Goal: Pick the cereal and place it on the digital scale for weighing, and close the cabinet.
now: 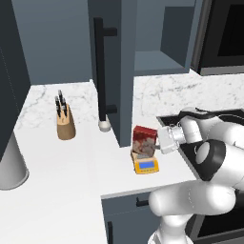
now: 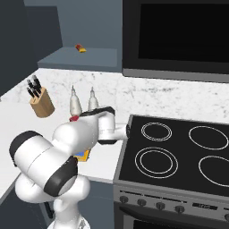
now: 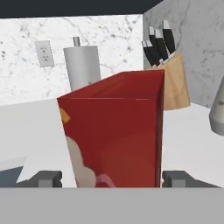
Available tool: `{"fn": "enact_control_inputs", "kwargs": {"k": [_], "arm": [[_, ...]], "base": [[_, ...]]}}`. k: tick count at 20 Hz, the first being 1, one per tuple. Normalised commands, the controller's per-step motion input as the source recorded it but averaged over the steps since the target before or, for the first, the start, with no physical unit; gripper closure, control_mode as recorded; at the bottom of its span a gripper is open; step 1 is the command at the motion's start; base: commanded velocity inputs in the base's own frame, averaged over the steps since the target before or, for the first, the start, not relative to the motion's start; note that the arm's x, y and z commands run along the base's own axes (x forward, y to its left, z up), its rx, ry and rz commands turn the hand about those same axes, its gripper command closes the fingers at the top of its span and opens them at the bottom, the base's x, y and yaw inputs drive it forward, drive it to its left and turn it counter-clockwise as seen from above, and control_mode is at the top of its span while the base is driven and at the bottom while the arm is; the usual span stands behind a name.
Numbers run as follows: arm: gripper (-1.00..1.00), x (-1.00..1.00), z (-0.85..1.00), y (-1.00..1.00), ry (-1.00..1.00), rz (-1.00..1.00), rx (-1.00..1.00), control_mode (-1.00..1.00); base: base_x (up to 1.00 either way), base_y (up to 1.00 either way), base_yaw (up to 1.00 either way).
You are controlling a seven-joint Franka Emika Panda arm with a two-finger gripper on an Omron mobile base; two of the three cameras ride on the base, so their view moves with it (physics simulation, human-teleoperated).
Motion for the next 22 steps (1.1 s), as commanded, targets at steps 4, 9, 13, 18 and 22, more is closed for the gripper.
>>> {"fn": "enact_control_inputs", "kwargs": {"k": [4, 9, 13, 18, 22], "arm": [[-1.0, 0.0, 0.0, -0.01, 0.01, 0.0, 0.0, -1.0], [-1.0, -0.07, 0.0, -0.37, 0.0, 0.0, 0.01, -1.0], [-1.0, -0.29, 0.0, -0.47, 0.0, -0.02, 0.04, -1.0], [-1.0, -0.7, 0.11, -0.14, -0.25, -0.02, 0.06, -1.0], [-1.0, -0.98, 0.8, 0.06, -0.65, 0.0, 0.08, -1.0]], "base": [[0.0, 0.0, 0.0], [0.0, 0.0, 0.0], [0.0, 0.0, 0.0], [0.0, 0.0, 0.0], [0.0, 0.0, 0.0]]}}
